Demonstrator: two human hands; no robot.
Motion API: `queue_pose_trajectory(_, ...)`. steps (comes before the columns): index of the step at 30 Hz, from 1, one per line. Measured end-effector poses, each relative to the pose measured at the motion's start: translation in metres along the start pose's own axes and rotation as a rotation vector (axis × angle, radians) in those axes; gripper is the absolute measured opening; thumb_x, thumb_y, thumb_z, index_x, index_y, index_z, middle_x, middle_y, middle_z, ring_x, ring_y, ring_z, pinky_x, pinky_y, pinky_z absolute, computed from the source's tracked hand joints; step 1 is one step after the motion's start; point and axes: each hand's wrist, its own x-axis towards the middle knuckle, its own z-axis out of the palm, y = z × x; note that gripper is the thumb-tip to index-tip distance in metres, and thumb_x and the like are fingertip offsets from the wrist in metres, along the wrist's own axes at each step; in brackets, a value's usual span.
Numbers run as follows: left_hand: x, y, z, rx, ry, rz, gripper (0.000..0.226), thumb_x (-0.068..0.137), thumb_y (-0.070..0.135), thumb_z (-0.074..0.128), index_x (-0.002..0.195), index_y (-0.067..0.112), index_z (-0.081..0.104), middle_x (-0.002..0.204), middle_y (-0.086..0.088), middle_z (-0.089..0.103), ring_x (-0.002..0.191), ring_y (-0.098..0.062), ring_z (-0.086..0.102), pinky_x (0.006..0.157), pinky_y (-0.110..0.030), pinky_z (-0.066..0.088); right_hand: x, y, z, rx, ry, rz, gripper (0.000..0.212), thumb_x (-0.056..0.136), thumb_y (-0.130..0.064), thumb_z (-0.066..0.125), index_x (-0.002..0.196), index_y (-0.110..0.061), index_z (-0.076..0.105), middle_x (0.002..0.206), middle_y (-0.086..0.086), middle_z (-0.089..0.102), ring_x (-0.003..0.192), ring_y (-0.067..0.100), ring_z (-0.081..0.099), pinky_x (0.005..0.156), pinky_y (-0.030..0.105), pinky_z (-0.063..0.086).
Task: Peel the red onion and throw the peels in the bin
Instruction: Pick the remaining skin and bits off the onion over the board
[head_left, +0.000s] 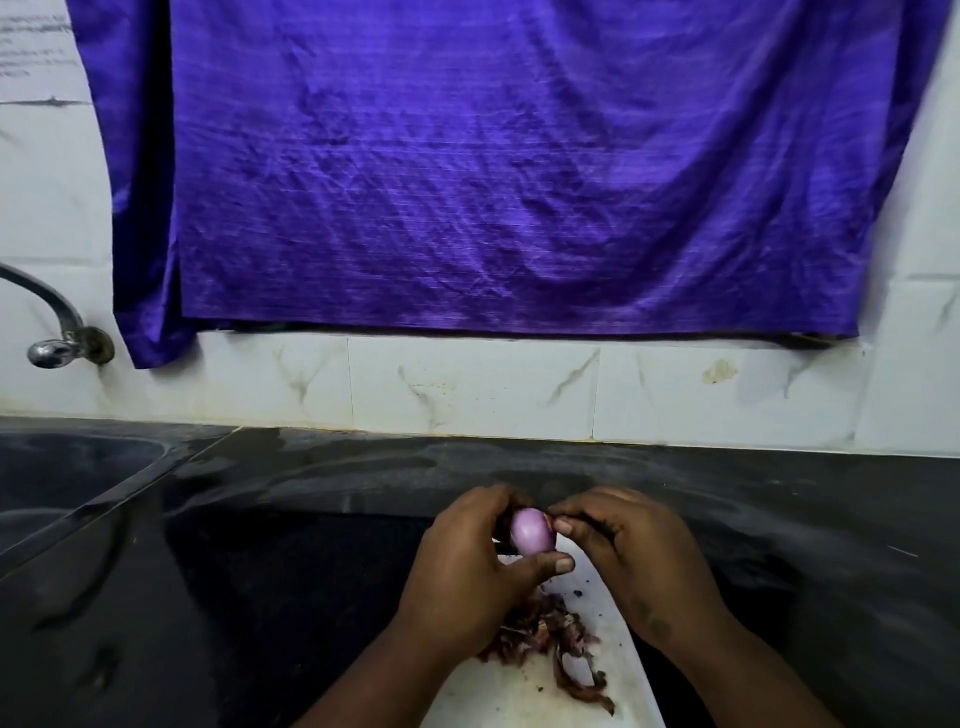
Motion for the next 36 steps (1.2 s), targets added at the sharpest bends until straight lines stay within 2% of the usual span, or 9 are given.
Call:
queue_pose_trajectory(5, 0.001, 0.0, -0.001, -0.044, -0.014, -0.025, 0.033, 0.076, 0.055, 0.085, 0.101, 0.038, 0.07, 0.1, 0.016, 0.072, 0.094, -0.006, 0.069, 0.08, -0.034, 0.061, 0.0, -0.002, 0.001, -0.144, -0.057, -0.072, 0.011, 0.1, -0.038, 0.052, 0.095, -0.038, 0.062, 0.089, -0.023, 0.063, 0.081, 0.001, 0.055, 0.073, 0.027, 0.041)
queue_pose_trajectory(8, 0.0, 0.003, -0.001, -0.163, -0.058, -0.068, 0.026, 0.084, 0.052, 0.08, 0.102, 0.035, 0.072, 0.1, 0.011, 0.076, 0.093, -0.012, 0.072, 0.083, -0.041, 0.061, 0.0, -0.003, 0.0, -0.174, -0.035, -0.066, 0.014, 0.101, -0.031, 0.052, 0.089, -0.038, 0.053, 0.081, -0.021, 0.057, 0.071, -0.003, 0.046, 0.069, 0.022, 0.033)
queue_pose_trajectory(12, 0.0, 0.014, -0.006, -0.404, -0.089, -0.187, 0.035, 0.089, 0.053, 0.062, 0.106, 0.024, 0.073, 0.101, 0.012, 0.078, 0.092, -0.001, 0.075, 0.077, -0.02, 0.057, 0.002, -0.009, 0.002, -0.208, 0.107, -0.031, 0.019, 0.098, -0.026, 0.051, 0.083, -0.037, 0.047, 0.075, -0.021, 0.049, 0.065, -0.001, 0.036, 0.067, 0.022, 0.03)
queue_pose_trajectory(17, 0.001, 0.019, -0.01, -0.412, -0.176, -0.31, 0.073, 0.089, 0.069, 0.039, 0.102, 0.008, 0.076, 0.077, 0.006, 0.073, 0.067, 0.01, 0.063, 0.07, -0.014, 0.044, 0.002, -0.011, 0.006, -0.246, 0.16, -0.083, 0.019, 0.099, -0.026, 0.051, 0.082, -0.033, 0.047, 0.074, -0.018, 0.049, 0.064, 0.001, 0.033, 0.07, 0.029, 0.033)
queue_pose_trajectory(22, 0.004, 0.018, -0.012, -0.518, -0.165, -0.27, 0.054, 0.092, 0.052, 0.051, 0.096, 0.005, 0.076, 0.07, 0.012, 0.07, 0.067, 0.009, 0.066, 0.063, -0.002, 0.045, 0.0, -0.015, 0.009, -0.246, 0.141, -0.052, 0.022, 0.1, -0.033, 0.04, 0.079, -0.031, 0.046, 0.072, -0.014, 0.051, 0.061, 0.007, 0.037, 0.072, 0.034, 0.039)
queue_pose_trajectory(26, 0.002, 0.019, -0.012, -0.533, -0.151, -0.201, 0.027, 0.095, 0.032, 0.063, 0.104, 0.009, 0.075, 0.089, 0.012, 0.079, 0.086, 0.003, 0.074, 0.073, -0.009, 0.053, -0.001, -0.014, 0.011, -0.105, 0.078, 0.009, 0.023, 0.103, -0.032, 0.044, 0.08, -0.038, 0.044, 0.076, -0.019, 0.052, 0.068, 0.008, 0.049, 0.074, 0.032, 0.04)
queue_pose_trajectory(29, 0.001, 0.019, -0.013, -0.358, -0.076, -0.058, 0.017, 0.097, 0.02, 0.069, 0.112, 0.014, 0.074, 0.095, 0.011, 0.073, 0.086, 0.007, 0.069, 0.069, -0.007, 0.05, -0.001, -0.013, 0.011, 0.117, 0.057, 0.104, 0.027, 0.103, -0.025, 0.052, 0.076, -0.032, 0.053, 0.071, -0.016, 0.058, 0.069, 0.008, 0.055, 0.065, 0.026, 0.042)
queue_pose_trajectory(32, 0.001, 0.008, -0.012, -0.048, -0.016, 0.116, 0.026, 0.092, 0.043, 0.073, 0.116, 0.034, 0.068, 0.106, 0.018, 0.067, 0.102, -0.001, 0.062, 0.078, -0.009, 0.045, -0.001, -0.011, 0.01, 0.4, -0.012, 0.208, 0.03, 0.102, -0.02, 0.056, 0.073, -0.028, 0.058, 0.069, -0.012, 0.06, 0.061, 0.003, 0.052, 0.059, 0.018, 0.039)
queue_pose_trajectory(36, 0.003, 0.0, -0.008, 0.155, 0.038, 0.213, 0.049, 0.087, 0.054, 0.066, 0.134, 0.044, 0.056, 0.123, 0.028, 0.059, 0.115, -0.003, 0.056, 0.095, -0.026, 0.046, -0.001, -0.009, 0.012, 0.699, -0.074, 0.35, 0.03, 0.104, -0.023, 0.053, 0.077, -0.017, 0.063, 0.065, -0.002, 0.054, 0.059, 0.012, 0.047, 0.06, 0.027, 0.041)
